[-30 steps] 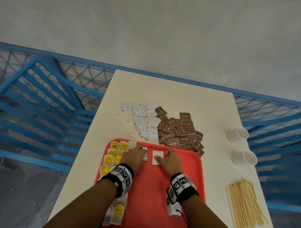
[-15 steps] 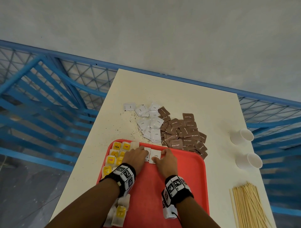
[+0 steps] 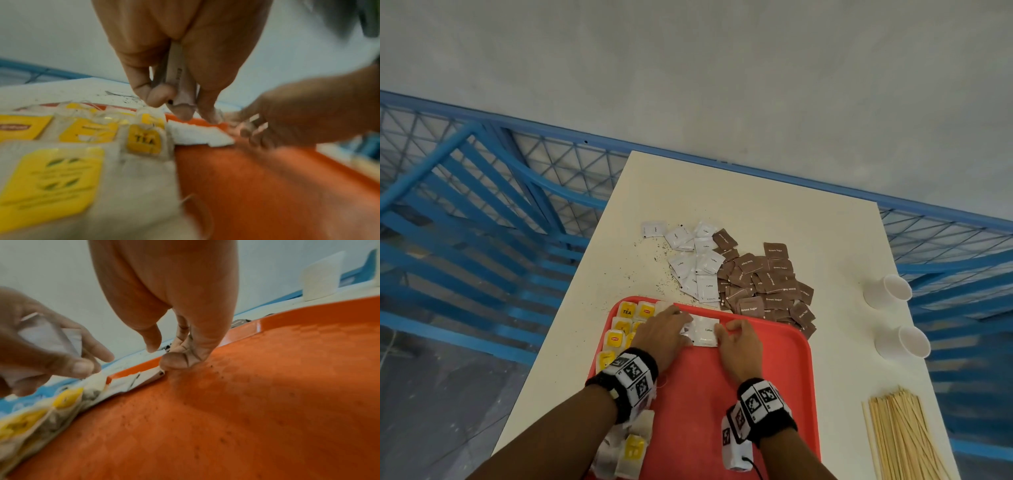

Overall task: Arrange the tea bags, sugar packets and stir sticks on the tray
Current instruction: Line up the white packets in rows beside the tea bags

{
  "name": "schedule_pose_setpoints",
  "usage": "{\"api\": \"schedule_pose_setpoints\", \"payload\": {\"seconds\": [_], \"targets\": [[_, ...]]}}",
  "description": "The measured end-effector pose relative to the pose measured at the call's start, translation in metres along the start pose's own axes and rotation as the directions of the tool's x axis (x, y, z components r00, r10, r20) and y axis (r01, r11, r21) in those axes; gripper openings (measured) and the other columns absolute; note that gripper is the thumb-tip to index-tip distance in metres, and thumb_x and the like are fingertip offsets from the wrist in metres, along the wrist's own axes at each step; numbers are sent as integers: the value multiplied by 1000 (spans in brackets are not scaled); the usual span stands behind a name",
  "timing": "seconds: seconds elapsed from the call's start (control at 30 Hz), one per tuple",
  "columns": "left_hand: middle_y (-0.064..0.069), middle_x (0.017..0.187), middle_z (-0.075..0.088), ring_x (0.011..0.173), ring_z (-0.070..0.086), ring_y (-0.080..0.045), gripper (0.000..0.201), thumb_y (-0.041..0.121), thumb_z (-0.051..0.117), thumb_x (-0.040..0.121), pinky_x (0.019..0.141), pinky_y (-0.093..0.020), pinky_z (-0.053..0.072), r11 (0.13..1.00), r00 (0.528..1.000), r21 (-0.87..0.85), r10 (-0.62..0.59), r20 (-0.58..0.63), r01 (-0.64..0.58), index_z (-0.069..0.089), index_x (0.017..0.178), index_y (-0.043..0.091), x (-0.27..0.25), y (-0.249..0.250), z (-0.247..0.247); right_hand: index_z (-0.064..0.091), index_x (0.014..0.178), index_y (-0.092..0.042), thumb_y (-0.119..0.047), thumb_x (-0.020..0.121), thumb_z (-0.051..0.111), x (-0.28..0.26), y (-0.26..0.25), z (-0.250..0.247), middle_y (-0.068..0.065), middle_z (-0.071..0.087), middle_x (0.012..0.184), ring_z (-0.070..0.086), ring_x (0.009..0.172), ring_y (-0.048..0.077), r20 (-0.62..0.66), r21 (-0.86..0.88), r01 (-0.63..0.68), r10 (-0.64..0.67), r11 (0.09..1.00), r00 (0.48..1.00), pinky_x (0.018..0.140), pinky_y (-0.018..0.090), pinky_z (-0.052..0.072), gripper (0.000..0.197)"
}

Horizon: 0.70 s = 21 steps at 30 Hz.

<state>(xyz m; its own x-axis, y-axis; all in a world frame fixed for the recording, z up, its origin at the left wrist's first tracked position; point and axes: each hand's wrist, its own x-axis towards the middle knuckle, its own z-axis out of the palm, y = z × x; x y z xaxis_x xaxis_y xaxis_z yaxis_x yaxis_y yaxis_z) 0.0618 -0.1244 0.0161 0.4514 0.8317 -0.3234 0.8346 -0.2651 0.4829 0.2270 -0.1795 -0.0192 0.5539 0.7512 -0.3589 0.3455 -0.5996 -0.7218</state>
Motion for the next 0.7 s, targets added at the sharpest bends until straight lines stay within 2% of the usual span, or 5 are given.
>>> {"api": "schedule_pose_setpoints", "payload": {"seconds": [0.13,0.23,0.3,0.53,0.7], "targets": [[1,83,72,63,61,-14,47,59,64,84,57,-31,48,534,967,-810,-205,153,242,73,105,18,-27,18,-25,65,80,-21,-28,85,72,-17,-6,-34,-7,68,78,62,75,11,-39,27,59,-58,998,998,74,31,48,10],[-11,76,66,52,57,-20,71,69,46,87,42,-23,37,-81,880,-883,-79,469,463,70,111,7,-51,33,-45,66,76,-22,-19,85,71,-38,-15,-67,-14,58,58,49,52,0,-23,60,147,-146,987,989,60,22,38,11],[-14,78,63,51,59,-22,81,75,40,85,43,-24,40,-215,874,-850,40,484,480,70,112,5,-60,40,-50,68,77,-23,-19,85,74,-57,-30,-88,-14,50,52,44,50,2,-30,74,259,-258,963,966,54,17,34,11],[-14,86,63,64,56,-23,82,82,42,82,52,-29,45,-132,886,-886,208,415,445,70,104,8,-82,72,-45,66,102,-34,-53,66,78,-112,-79,-104,-19,55,92,51,86,-1,244,-133,624,-584,770,774,72,12,38,42],[-13,80,64,60,60,-20,63,62,51,90,47,-24,42,119,939,-943,111,325,312,73,104,5,-106,76,-34,66,66,-16,-39,71,81,-110,-66,-106,1,59,63,49,59,10,222,-7,530,-516,848,828,56,23,34,28]]}}
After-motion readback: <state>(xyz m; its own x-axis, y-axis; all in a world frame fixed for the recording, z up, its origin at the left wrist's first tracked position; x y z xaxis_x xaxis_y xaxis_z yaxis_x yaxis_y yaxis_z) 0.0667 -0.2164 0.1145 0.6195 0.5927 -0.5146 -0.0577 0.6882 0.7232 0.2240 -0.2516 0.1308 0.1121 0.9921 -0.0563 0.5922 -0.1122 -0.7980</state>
